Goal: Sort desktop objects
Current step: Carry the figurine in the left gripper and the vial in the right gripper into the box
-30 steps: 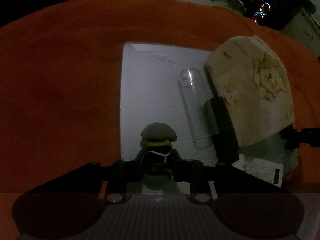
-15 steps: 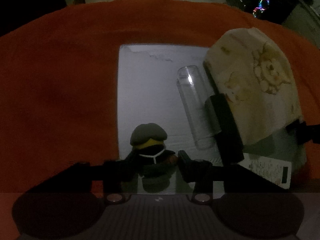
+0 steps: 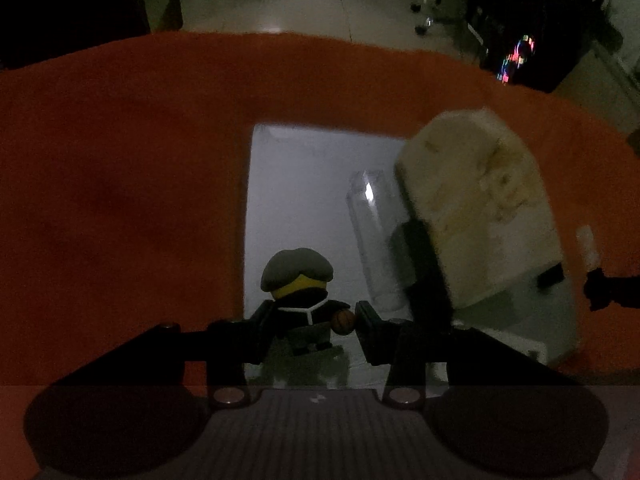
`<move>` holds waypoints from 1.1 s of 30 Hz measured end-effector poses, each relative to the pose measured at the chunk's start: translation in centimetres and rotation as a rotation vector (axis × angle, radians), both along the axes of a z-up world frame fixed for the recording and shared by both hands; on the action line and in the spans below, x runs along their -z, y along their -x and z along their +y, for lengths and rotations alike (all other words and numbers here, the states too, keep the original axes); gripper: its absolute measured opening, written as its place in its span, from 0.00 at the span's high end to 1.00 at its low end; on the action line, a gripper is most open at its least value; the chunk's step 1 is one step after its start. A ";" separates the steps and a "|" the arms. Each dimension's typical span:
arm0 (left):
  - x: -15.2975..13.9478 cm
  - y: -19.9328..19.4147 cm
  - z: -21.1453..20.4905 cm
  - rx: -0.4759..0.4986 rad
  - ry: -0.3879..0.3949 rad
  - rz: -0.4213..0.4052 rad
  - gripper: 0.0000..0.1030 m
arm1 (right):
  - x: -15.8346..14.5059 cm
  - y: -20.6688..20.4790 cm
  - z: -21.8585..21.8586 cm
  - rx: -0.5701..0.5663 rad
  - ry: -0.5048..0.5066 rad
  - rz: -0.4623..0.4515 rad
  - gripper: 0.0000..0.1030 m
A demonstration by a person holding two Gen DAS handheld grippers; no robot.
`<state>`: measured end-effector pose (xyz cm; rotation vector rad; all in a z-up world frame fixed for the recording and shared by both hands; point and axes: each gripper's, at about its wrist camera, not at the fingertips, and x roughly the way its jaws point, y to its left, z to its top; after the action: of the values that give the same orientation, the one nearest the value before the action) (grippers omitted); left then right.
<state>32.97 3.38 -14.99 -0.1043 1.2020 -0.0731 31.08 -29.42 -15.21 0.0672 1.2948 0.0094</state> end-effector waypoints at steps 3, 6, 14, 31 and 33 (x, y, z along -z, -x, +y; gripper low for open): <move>-1.8 1.0 0.0 -0.009 0.020 -0.024 0.64 | -1.9 1.0 -0.1 0.017 -0.028 -0.035 0.79; -3.6 2.4 -0.5 0.001 0.014 -0.051 0.64 | -3.8 2.4 0.0 0.024 -0.059 -0.080 0.79; -8.5 7.1 -1.5 -0.005 -0.017 -0.097 0.64 | -9.8 7.3 2.0 -0.024 -0.124 -0.139 0.79; -8.2 17.2 -6.3 0.048 -0.089 -0.095 0.64 | -10.8 16.0 6.6 -0.088 -0.178 -0.103 0.79; -7.4 17.9 -7.0 0.062 -0.098 -0.087 0.64 | -9.9 16.6 6.9 -0.082 -0.177 -0.090 0.79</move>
<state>15.08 -3.58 -7.57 0.0217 1.1196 -0.0726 14.44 -22.48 -5.31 0.1636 1.2036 0.1951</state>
